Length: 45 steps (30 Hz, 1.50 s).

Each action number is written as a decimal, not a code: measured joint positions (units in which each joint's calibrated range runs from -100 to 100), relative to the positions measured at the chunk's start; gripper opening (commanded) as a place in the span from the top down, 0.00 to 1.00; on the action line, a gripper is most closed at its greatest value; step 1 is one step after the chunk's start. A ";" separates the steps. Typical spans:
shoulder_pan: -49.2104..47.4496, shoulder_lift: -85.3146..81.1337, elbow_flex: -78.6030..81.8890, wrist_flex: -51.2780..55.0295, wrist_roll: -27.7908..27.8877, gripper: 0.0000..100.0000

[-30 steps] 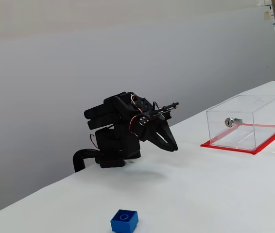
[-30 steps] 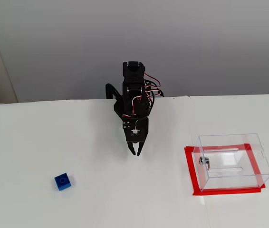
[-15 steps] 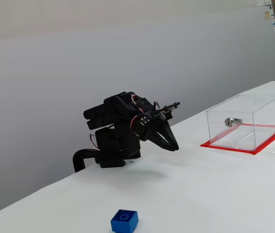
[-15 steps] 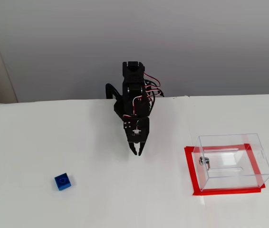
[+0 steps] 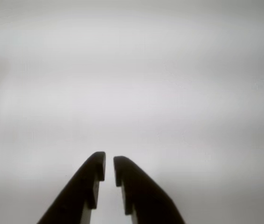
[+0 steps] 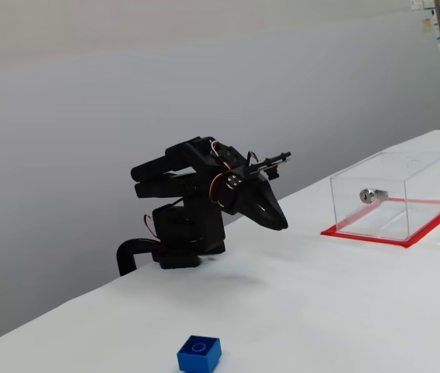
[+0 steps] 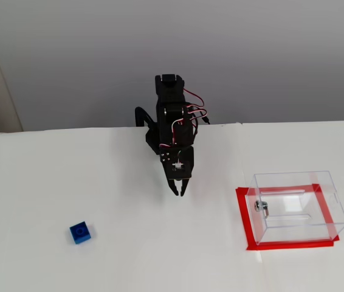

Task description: Pick the blue lego brick and place it into the transparent box

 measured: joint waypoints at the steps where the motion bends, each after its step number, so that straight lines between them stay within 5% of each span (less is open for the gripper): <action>1: 0.53 2.20 -2.12 -0.51 0.00 0.98; 14: 11.00 33.66 -29.48 -1.97 0.00 0.97; 35: 34.08 56.74 -51.63 -1.89 0.00 0.97; 45: 41.35 72.39 -68.67 7.97 0.00 0.91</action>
